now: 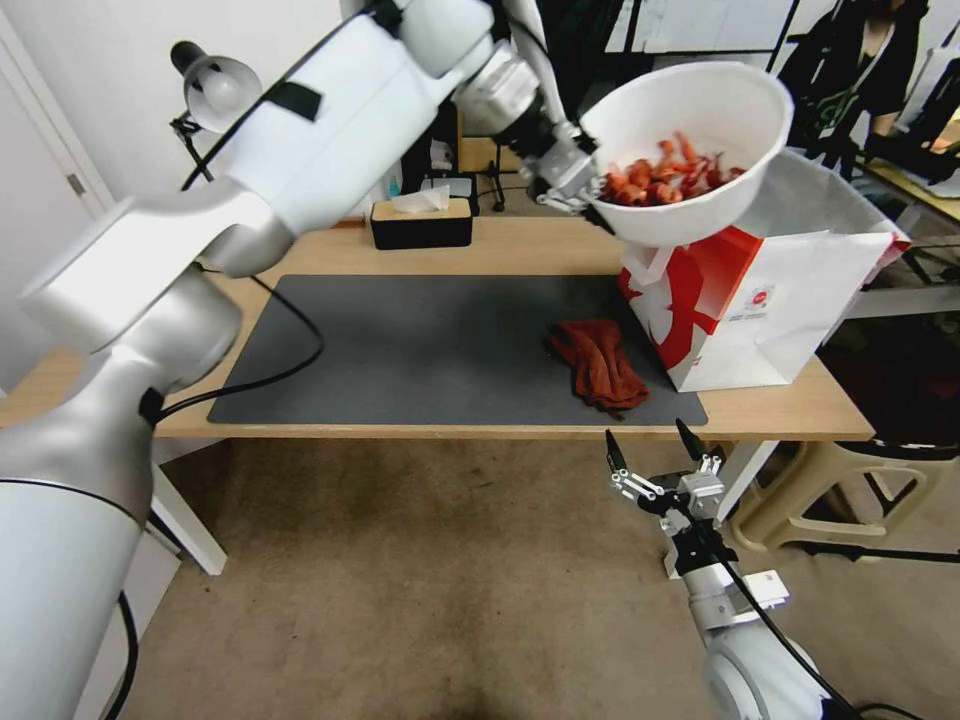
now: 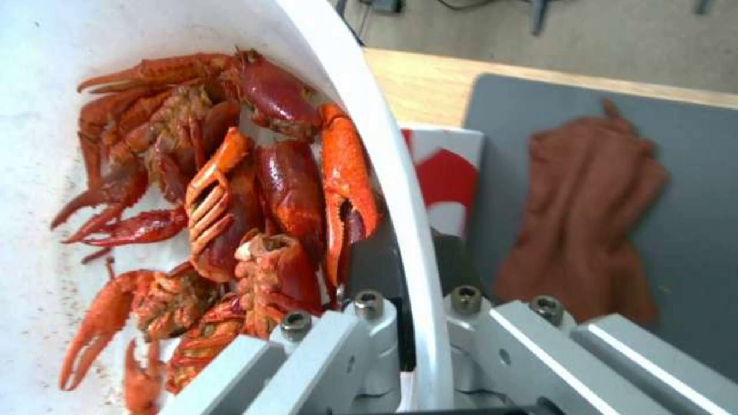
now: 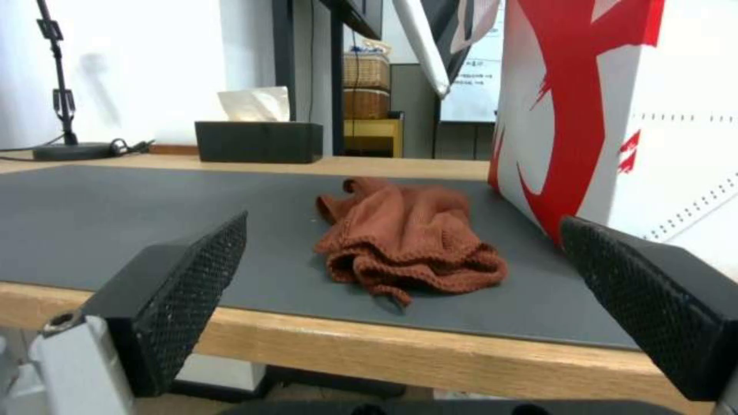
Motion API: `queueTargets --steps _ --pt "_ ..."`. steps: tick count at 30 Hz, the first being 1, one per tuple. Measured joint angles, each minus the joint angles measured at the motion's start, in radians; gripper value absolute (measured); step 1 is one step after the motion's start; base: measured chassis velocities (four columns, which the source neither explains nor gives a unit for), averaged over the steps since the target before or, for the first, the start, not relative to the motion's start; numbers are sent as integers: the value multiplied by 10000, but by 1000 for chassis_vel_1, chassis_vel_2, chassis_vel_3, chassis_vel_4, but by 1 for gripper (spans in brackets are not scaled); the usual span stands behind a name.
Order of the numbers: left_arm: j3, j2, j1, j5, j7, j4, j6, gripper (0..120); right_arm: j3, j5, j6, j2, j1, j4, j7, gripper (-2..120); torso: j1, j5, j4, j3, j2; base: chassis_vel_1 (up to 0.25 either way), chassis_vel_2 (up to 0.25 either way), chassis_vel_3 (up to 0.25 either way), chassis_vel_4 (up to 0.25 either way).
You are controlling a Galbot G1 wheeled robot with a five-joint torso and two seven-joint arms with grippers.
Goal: Sweep shrimp from table into container with towel, then put container into takeout bag.
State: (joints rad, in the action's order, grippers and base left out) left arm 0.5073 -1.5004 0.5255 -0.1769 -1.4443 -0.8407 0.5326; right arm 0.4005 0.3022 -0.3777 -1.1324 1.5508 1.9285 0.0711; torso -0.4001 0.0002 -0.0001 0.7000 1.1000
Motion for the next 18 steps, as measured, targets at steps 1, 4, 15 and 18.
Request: queueTargets --steps 1,4,15,18 --pt "-38 -211 41 29 22 146 8 0 12 1 -28 -16 24 0 -19 100 0 1 0 -1 0 0 0 0 0" --pt "-82 -531 107 50 63 379 18 0 34 2 -76 -46 88 0 -46 100 0 1 -1 0 0 0 0 0 0" --pt "-255 -1146 519 -75 509 1915 70 0 20 -21 -258 -89 254 -1 -108 100 1 -4 5 0 0 0 0 0 0" --pt "-280 -1128 552 -103 661 2263 103 0 19 -28 -266 -92 267 19 -112 100 2 -5 7 0 0 0 0 0 0"
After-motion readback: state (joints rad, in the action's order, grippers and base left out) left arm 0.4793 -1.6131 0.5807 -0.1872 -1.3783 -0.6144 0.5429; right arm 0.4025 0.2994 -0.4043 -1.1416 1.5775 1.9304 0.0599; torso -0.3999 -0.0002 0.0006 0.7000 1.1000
